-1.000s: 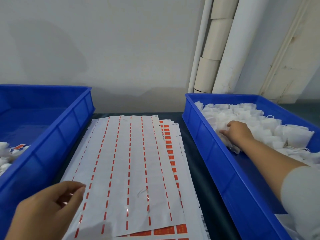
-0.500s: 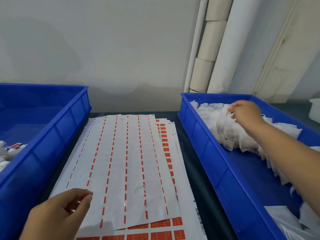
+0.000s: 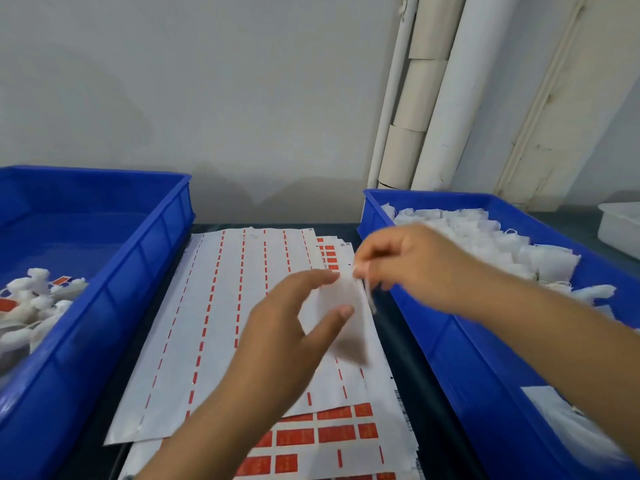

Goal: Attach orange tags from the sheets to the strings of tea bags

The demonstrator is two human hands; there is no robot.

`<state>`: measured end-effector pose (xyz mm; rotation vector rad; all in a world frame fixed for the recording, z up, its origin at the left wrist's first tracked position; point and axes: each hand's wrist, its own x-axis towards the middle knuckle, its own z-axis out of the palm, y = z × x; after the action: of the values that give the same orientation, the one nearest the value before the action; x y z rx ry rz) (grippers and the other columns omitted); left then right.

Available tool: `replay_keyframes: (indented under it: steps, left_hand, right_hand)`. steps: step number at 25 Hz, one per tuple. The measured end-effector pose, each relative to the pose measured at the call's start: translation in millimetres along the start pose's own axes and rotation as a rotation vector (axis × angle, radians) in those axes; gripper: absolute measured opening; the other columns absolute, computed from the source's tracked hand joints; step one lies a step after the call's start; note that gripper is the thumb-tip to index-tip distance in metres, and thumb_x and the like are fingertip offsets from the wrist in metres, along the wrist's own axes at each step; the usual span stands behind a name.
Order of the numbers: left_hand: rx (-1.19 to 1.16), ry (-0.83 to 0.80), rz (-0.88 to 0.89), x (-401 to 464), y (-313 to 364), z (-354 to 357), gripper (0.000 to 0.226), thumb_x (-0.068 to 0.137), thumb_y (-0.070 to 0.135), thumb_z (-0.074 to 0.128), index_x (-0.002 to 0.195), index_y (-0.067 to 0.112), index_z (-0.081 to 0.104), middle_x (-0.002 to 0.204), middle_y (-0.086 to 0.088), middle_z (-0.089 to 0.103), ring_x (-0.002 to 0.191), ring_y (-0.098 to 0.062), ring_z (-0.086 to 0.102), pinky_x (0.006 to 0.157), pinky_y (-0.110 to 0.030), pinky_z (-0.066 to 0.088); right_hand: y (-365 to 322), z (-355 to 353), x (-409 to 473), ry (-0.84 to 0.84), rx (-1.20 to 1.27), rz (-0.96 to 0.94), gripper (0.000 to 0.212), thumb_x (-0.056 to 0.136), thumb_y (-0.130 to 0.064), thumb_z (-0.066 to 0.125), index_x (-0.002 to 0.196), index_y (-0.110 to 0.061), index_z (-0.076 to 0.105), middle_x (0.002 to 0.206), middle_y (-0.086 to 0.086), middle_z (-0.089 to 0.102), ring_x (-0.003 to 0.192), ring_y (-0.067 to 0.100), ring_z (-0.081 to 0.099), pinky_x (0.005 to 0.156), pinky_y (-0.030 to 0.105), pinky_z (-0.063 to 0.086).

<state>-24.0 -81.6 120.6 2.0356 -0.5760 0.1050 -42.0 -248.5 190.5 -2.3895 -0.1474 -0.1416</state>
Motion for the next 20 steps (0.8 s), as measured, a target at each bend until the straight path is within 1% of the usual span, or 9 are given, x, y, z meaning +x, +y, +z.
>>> replay_keyframes:
  steps: [3, 4, 6, 9, 12, 13, 15, 17, 20]
  left_hand:
    - [-0.027, 0.063, -0.055, -14.3, -18.3, 2.7, 0.018, 0.063, 0.062, 0.049, 0.08, 0.055, 0.049, 0.083, 0.043, 0.043, 0.075, 0.018, 0.048, 0.059, -0.004, 0.032]
    - [-0.021, 0.073, -0.085, -18.8, -26.5, 1.5, 0.01, 0.067, 0.057, 0.054, 0.075, 0.052, 0.051, 0.08, 0.04, 0.046, 0.074, 0.014, 0.05, 0.06, -0.004, 0.033]
    - [-0.003, 0.08, -0.128, -28.3, -43.6, -2.2, 0.013, 0.073, 0.044, 0.067, 0.068, 0.046, 0.055, 0.078, 0.036, 0.05, 0.073, 0.007, 0.051, 0.061, -0.004, 0.032]
    - [0.025, 0.071, -0.135, -37.6, -66.9, -12.3, 0.016, 0.072, 0.038, 0.073, 0.063, 0.043, 0.061, 0.078, 0.033, 0.057, 0.078, 0.006, 0.055, 0.064, -0.007, 0.036]
    - [0.169, 0.011, -0.099, -40.3, -82.1, -13.6, 0.019, 0.074, 0.041, 0.072, 0.063, 0.045, 0.057, 0.081, 0.032, 0.053, 0.083, 0.004, 0.052, 0.073, -0.011, 0.039]
    - [0.225, -0.019, -0.1, -40.5, -84.1, -11.8, 0.018, 0.076, 0.042, 0.071, 0.066, 0.045, 0.056, 0.084, 0.029, 0.051, 0.084, 0.002, 0.05, 0.074, -0.012, 0.039]
    - [0.227, -0.059, -0.133, -41.4, -83.7, -6.5, 0.022, 0.077, 0.043, 0.07, 0.062, 0.04, 0.053, 0.083, 0.023, 0.049, 0.08, -0.002, 0.049, 0.067, -0.011, 0.037]
    - [0.12, -0.061, -0.153, -42.1, -82.9, -3.2, 0.027, 0.078, 0.041, 0.068, 0.057, 0.035, 0.053, 0.074, 0.018, 0.053, 0.071, -0.003, 0.052, 0.058, -0.01, 0.037]
    - [-0.015, -0.009, -0.168, -39.6, -77.9, -7.7, 0.02, 0.082, 0.036, 0.063, 0.063, 0.037, 0.059, 0.068, 0.02, 0.061, 0.071, 0.001, 0.056, 0.054, -0.008, 0.041]
  right_hand:
    - [-10.4, 38.7, -13.9, -0.15, -0.135, -0.031, 0.02, 0.091, -0.028, 0.058, 0.073, -0.037, 0.061, 0.073, -0.017, 0.061, 0.075, -0.004, 0.058, 0.069, 0.014, 0.045]
    - [-11.5, 48.8, -16.0, -0.166, -0.121, -0.032, 0.021, 0.092, -0.028, 0.056, 0.073, -0.038, 0.06, 0.071, -0.019, 0.059, 0.074, -0.005, 0.056, 0.068, 0.013, 0.043]
    - [-12.0, 64.1, -19.2, -0.16, -0.056, -0.009, 0.024, 0.093, -0.026, 0.055, 0.072, -0.038, 0.058, 0.069, -0.02, 0.058, 0.071, -0.006, 0.056, 0.066, 0.012, 0.042]
    - [-6.7, 78.5, -27.1, -0.165, 0.219, 0.088, 0.03, 0.092, -0.02, 0.056, 0.067, -0.034, 0.062, 0.065, -0.02, 0.061, 0.062, -0.005, 0.057, 0.061, 0.009, 0.046]
    - [0.1, 98.1, -33.7, -0.236, 0.48, 0.154, 0.033, 0.093, -0.014, 0.055, 0.066, -0.031, 0.067, 0.064, -0.012, 0.061, 0.058, 0.0, 0.054, 0.065, 0.012, 0.049]
    - [3.3, 107.2, -32.2, -0.227, 0.544, 0.18, 0.032, 0.093, -0.012, 0.054, 0.068, -0.028, 0.067, 0.064, -0.008, 0.06, 0.058, 0.003, 0.054, 0.066, 0.016, 0.05]
    - [11.2, 122.8, -24.9, -0.16, 0.588, 0.228, 0.026, 0.094, -0.013, 0.052, 0.074, -0.021, 0.067, 0.062, -0.006, 0.06, 0.057, 0.006, 0.054, 0.067, 0.021, 0.05]
    - [16.8, 130.8, -15.7, -0.112, 0.579, 0.245, 0.022, 0.094, -0.014, 0.053, 0.078, -0.02, 0.068, 0.06, -0.008, 0.06, 0.055, 0.005, 0.054, 0.065, 0.021, 0.05]
    - [23.6, 133.8, -7.6, -0.064, 0.607, 0.264, 0.023, 0.093, -0.022, 0.055, 0.076, -0.024, 0.071, 0.062, -0.007, 0.062, 0.057, 0.005, 0.054, 0.062, 0.018, 0.049]
